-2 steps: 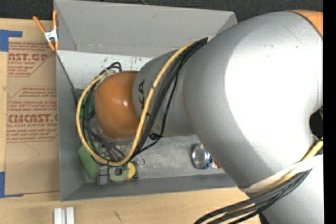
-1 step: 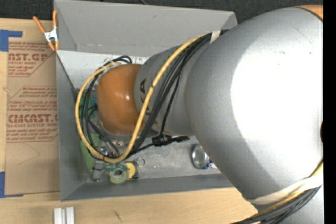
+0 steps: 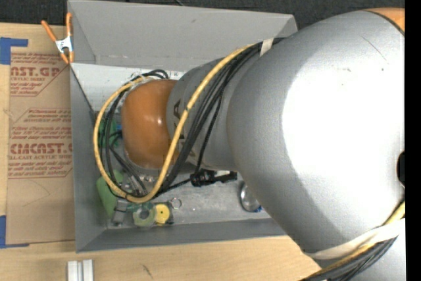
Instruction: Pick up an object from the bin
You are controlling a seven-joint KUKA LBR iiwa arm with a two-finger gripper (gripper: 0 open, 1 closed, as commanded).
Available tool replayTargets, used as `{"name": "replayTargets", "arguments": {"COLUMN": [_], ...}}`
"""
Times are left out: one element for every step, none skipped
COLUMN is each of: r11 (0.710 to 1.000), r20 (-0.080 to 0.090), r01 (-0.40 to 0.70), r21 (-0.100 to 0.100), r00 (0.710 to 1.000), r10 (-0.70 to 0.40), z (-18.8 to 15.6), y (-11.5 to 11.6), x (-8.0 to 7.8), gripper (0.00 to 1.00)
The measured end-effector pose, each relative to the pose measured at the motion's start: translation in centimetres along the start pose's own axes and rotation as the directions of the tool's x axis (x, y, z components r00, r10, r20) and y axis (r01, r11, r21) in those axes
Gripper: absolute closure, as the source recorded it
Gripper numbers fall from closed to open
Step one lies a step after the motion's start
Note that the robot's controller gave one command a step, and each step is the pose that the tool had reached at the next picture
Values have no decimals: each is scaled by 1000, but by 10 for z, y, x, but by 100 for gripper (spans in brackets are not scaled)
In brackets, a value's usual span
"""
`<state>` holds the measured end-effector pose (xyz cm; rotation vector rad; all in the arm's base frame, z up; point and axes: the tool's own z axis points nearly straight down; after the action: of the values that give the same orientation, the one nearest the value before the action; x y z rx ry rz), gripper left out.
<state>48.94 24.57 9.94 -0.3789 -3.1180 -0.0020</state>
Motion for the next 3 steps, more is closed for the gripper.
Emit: {"name": "replayTargets", "arguments": {"r11": [938,938,938], "r20": [0,-2,-4], "r01": [-347,-346,-347], "r21": [4,5,7], "r00": [938,938,938], "r10": [347,346,347], "z": [31,32,31], "y": [0,-1,-1], "x": [4,4,5], "gripper": [0,0,100]}}
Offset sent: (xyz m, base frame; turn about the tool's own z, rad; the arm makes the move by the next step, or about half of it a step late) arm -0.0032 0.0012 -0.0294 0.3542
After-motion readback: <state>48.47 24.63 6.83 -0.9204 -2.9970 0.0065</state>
